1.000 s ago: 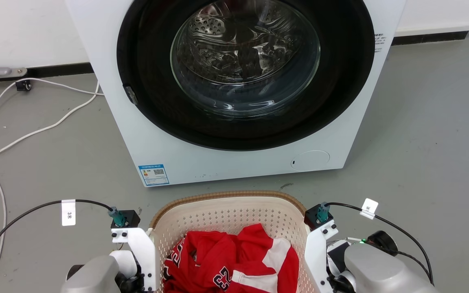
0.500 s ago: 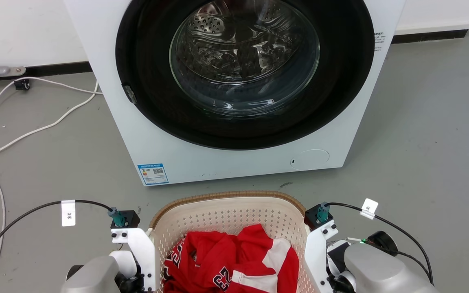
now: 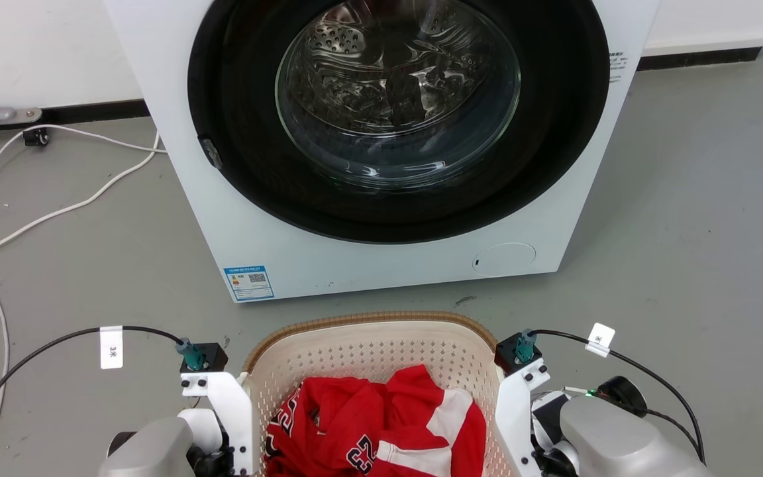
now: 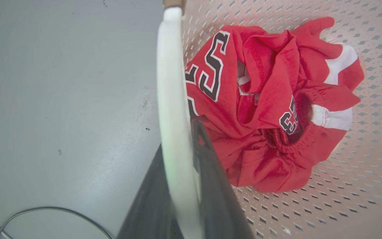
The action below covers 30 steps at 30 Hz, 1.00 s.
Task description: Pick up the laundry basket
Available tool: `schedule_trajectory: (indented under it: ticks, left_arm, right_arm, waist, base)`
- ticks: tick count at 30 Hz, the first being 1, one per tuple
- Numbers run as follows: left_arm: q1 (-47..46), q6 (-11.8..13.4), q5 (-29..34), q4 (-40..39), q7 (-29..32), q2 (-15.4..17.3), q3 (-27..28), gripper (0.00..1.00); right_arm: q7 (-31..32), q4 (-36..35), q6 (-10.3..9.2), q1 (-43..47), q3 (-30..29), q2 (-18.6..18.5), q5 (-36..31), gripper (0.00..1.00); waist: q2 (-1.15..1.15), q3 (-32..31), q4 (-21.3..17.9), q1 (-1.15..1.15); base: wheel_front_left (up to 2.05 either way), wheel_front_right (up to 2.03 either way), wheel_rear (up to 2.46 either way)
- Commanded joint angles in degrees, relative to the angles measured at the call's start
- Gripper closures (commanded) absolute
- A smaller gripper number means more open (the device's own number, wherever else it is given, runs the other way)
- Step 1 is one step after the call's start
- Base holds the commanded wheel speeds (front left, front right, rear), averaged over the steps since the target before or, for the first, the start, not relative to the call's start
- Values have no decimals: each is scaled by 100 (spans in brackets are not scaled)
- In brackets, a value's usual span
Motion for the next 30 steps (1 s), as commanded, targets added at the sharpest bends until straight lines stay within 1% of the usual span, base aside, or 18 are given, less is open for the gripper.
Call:
schedule_trajectory:
  ticks: [1, 30]
  left_arm:
    - [-129, -22, -31, -6, -60, 37, -10, 100]
    - [-142, -22, -237, -16, -95, 87, -229, 100]
  right_arm:
    - [13, 12, 63, 33, 30, -23, -23, 100]
    - [63, 15, 56, 85, 31, -32, -46, 100]
  waist:
    - [-1, -2, -3, 0]
    - [-1, -17, -11, 0]
  base:
    - [0, 0, 0]
    - [0, 0, 0]
